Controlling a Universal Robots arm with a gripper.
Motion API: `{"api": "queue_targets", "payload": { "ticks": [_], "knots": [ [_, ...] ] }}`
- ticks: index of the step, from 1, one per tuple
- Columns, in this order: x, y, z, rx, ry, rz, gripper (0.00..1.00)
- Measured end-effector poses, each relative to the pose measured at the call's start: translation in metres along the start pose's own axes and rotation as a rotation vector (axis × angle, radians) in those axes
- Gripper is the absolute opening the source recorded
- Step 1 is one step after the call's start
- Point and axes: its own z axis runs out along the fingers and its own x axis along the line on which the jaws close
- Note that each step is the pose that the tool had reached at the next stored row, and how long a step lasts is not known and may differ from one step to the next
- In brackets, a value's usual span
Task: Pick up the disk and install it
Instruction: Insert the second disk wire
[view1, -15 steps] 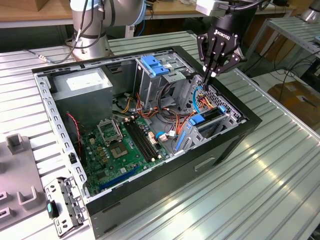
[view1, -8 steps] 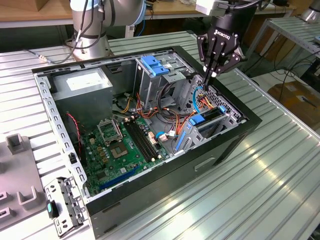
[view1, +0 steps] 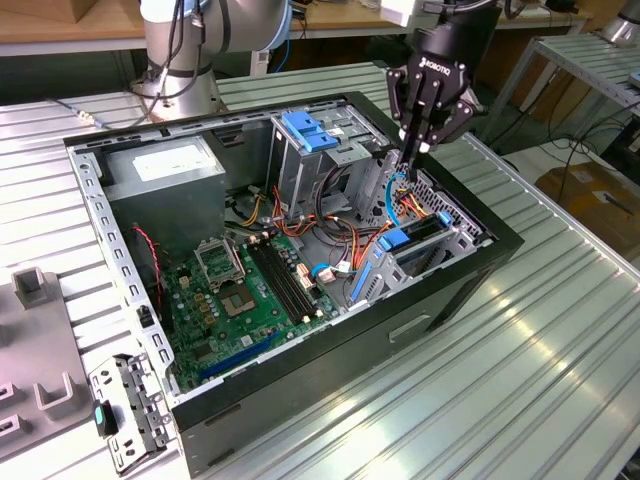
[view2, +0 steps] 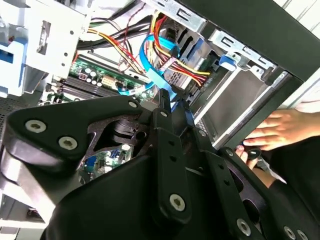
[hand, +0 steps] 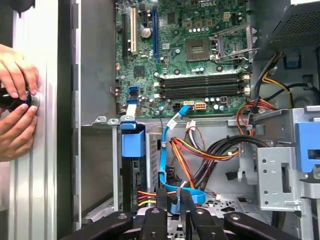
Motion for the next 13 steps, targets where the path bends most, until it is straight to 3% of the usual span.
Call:
{"api": "queue_targets", "payload": {
  "ticks": [1, 2, 3, 8, 13],
  "knots": [
    [-0.0002, 0.0000, 0.0002, 0.0005, 0.0163, 0.001, 0.25],
    [-0.0011, 0.0000, 0.0008, 0.0012, 0.0374, 0.003, 0.25],
    [-0.0029, -0.0001, 0.0020, 0.0014, 0.0449, 0.004, 0.25],
    [-0.0116, -0.0005, 0.0115, 0.0016, 0.0519, 0.004, 0.25],
    [-0.0135, -0.0010, 0.0188, 0.0023, 0.0738, 0.006, 0.25]
  ]
}}
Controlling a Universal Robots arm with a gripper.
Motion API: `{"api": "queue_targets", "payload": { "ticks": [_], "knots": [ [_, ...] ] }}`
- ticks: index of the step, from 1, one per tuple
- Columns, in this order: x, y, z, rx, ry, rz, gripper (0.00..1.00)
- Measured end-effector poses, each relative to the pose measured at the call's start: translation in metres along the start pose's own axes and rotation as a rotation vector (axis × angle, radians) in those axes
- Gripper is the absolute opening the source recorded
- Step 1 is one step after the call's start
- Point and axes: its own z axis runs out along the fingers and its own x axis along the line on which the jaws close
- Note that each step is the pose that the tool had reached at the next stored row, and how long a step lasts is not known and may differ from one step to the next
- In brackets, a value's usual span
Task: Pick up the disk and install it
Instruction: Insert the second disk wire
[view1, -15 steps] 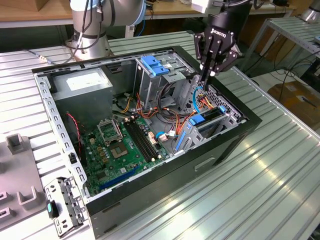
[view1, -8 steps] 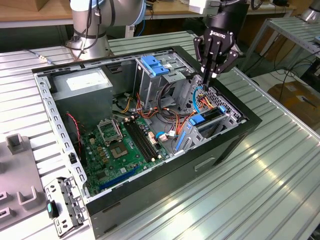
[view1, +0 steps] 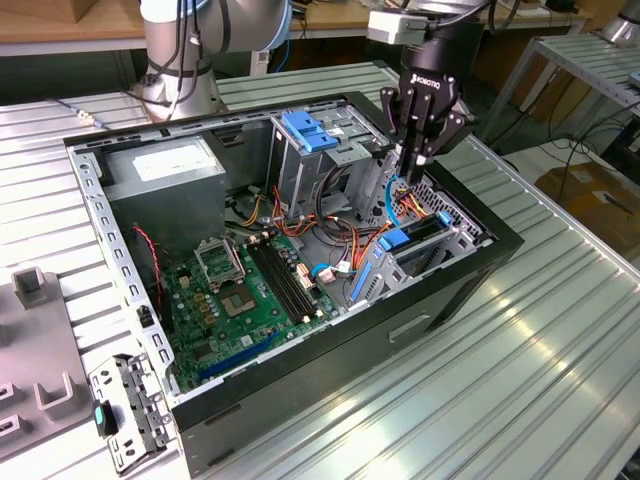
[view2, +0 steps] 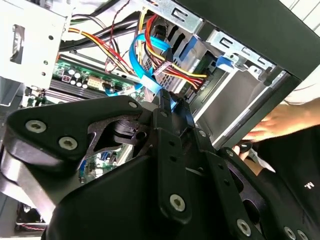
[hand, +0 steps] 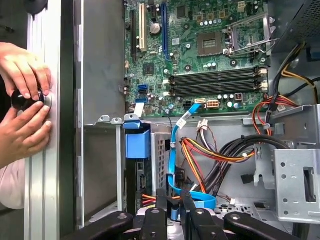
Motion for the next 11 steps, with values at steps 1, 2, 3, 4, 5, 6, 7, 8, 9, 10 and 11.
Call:
{"api": "queue_targets", "payload": {
  "ticks": [1, 2, 3, 4, 5, 6, 7, 8, 9, 10, 11],
  "knots": [
    [-0.0005, -0.0001, 0.0015, 0.0001, 0.0035, 0.000, 0.25],
    [-0.0009, -0.0002, 0.0027, 0.0002, 0.0074, 0.001, 0.25],
    [-0.0012, -0.0002, 0.0037, 0.0003, 0.0109, 0.001, 0.24],
    [-0.0015, -0.0003, 0.0047, 0.0004, 0.0144, 0.001, 0.17],
    [-0.0018, -0.0004, 0.0056, 0.0005, 0.0173, 0.001, 0.17],
    [-0.0022, -0.0005, 0.0070, 0.0007, 0.0214, 0.002, 0.17],
    [-0.0026, -0.0006, 0.0082, 0.0008, 0.0253, 0.002, 0.16],
    [-0.0030, -0.0006, 0.0093, 0.0009, 0.0285, 0.002, 0.16],
    [-0.0032, -0.0007, 0.0101, 0.0010, 0.0317, 0.002, 0.16],
    [-0.0038, -0.0008, 0.0118, 0.0012, 0.0382, 0.003, 0.16],
    [-0.0040, -0.0008, 0.0125, 0.0013, 0.0405, 0.003, 0.16]
  ]
}}
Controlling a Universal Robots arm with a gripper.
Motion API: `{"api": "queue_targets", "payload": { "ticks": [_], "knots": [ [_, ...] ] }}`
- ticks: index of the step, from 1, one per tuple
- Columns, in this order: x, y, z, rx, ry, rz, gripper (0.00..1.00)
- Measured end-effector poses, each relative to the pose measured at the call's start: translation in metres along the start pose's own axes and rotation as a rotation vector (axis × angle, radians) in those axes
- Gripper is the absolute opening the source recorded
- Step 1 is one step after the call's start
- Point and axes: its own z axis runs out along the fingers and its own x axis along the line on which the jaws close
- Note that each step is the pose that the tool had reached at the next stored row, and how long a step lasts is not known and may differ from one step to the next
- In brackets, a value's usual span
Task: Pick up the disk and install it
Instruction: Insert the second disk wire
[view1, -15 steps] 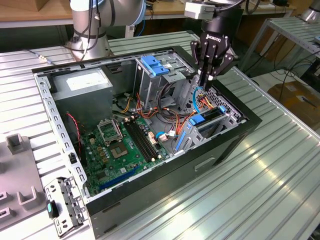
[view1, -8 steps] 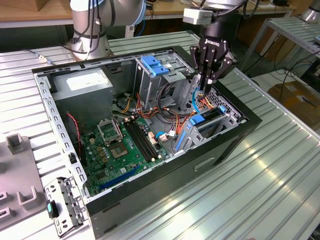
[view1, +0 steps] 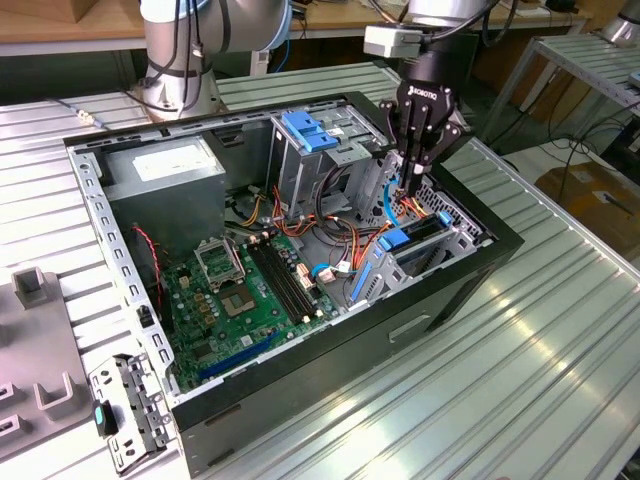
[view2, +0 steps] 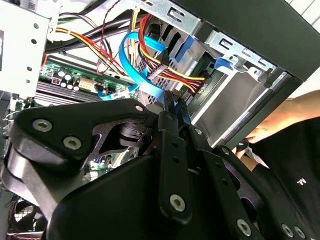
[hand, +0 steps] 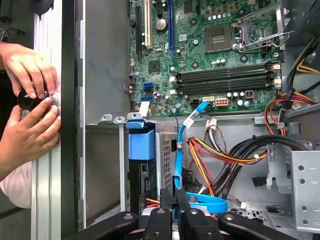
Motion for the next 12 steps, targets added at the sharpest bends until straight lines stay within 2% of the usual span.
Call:
{"api": "queue_targets", "payload": {
  "ticks": [6, 8, 9, 11, 12],
  "knots": [
    [0.0002, 0.0000, 0.0007, 0.0000, -0.0001, 0.000, 0.16],
    [0.0007, 0.0018, 0.0011, 0.0011, -0.0004, 0.001, 0.16],
    [0.0009, 0.0038, 0.0012, 0.0037, -0.0005, 0.001, 0.16],
    [0.0011, 0.0097, 0.0017, 0.0133, -0.0009, 0.005, 0.16],
    [0.0012, 0.0136, 0.0021, 0.0210, -0.0014, 0.008, 0.16]
  ]
}}
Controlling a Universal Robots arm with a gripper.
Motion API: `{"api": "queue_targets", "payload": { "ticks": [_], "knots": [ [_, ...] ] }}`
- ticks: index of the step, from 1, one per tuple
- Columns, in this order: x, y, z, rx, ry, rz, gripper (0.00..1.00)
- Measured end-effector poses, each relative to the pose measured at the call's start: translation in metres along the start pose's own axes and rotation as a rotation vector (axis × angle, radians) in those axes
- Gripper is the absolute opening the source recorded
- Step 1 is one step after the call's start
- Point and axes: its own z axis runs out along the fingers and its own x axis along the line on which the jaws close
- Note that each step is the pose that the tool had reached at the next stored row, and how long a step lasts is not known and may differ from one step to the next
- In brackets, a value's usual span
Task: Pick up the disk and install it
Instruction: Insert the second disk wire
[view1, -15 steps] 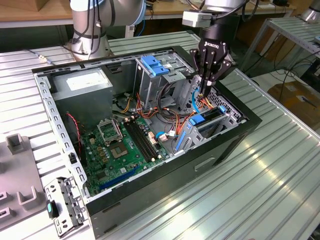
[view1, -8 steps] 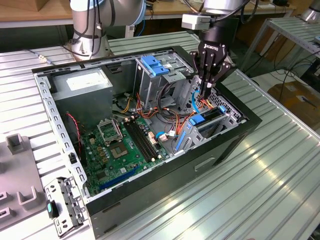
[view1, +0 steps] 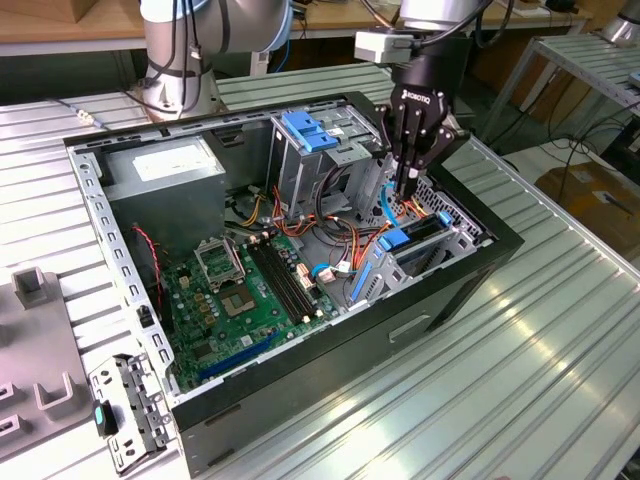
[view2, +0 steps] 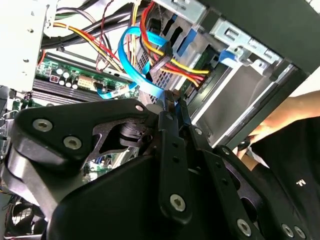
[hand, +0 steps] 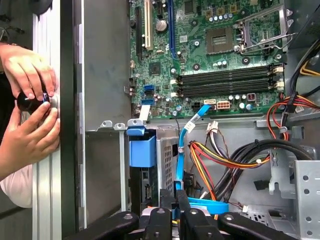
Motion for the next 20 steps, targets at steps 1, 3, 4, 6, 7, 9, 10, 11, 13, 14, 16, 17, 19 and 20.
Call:
{"api": "queue_targets", "payload": {
  "ticks": [1, 3, 4, 6, 7, 9, 10, 11, 13, 14, 16, 17, 19, 20],
  "knots": [
    [0.0001, 0.0022, 0.0001, 0.0050, -0.0002, 0.002, 0.16],
    [0.0002, 0.0073, 0.0008, 0.0149, -0.0009, 0.005, 0.16],
    [0.0002, 0.0080, 0.0009, 0.0163, -0.0011, 0.006, 0.16],
    [0.0003, 0.0082, 0.0009, 0.0167, -0.0010, 0.006, 0.16],
    [0.0003, 0.0082, 0.0009, 0.0167, -0.0010, 0.006, 0.16],
    [0.0002, 0.0082, 0.0009, 0.0167, -0.0010, 0.006, 0.16],
    [0.0002, 0.0083, 0.0009, 0.0167, -0.0010, 0.006, 0.16],
    [0.0004, 0.0083, 0.0010, 0.0167, -0.0019, 0.006, 0.16],
    [0.0021, 0.0082, 0.0017, 0.0163, -0.0106, 0.006, 0.16],
    [0.0045, 0.0080, 0.0025, 0.0158, -0.0239, 0.005, 0.16],
    [0.0093, 0.0077, 0.0043, 0.0146, -0.0533, 0.003, 0.16],
    [0.0114, 0.0076, 0.0052, 0.0141, -0.0655, 0.003, 0.16],
    [0.0170, 0.0073, 0.0072, 0.0140, -0.0835, 0.002, 0.16],
    [0.0205, 0.0071, 0.0085, 0.0145, -0.0884, 0.002, 0.16]
  ]
}}
